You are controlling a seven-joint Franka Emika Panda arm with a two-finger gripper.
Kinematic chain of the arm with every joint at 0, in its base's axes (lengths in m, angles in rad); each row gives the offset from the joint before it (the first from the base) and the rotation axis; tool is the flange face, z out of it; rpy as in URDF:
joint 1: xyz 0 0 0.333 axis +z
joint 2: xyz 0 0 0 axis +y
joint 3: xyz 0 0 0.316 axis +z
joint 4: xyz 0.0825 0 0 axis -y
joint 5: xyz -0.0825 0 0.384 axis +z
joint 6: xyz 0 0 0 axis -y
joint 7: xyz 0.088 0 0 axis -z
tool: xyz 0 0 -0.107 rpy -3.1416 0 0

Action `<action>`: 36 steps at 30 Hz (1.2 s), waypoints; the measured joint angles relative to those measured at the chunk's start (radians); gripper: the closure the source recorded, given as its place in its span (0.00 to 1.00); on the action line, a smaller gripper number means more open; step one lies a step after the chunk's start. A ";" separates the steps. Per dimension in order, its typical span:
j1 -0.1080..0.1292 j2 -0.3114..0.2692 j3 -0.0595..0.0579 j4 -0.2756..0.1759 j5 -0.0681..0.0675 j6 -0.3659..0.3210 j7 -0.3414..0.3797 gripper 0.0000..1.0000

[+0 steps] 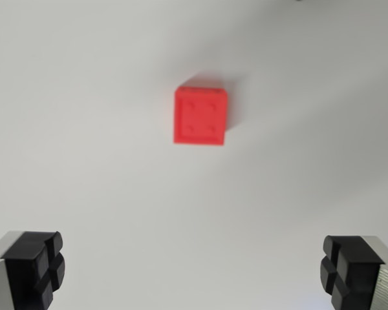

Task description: Destack cube

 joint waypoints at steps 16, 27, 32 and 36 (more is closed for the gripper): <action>0.000 -0.029 0.000 0.038 0.000 -0.068 0.000 0.00; 0.000 -0.028 0.000 0.038 0.000 -0.068 0.000 0.00; 0.000 -0.028 0.000 0.038 0.000 -0.068 0.000 0.00; 0.000 -0.028 0.000 0.038 0.000 -0.068 0.000 0.00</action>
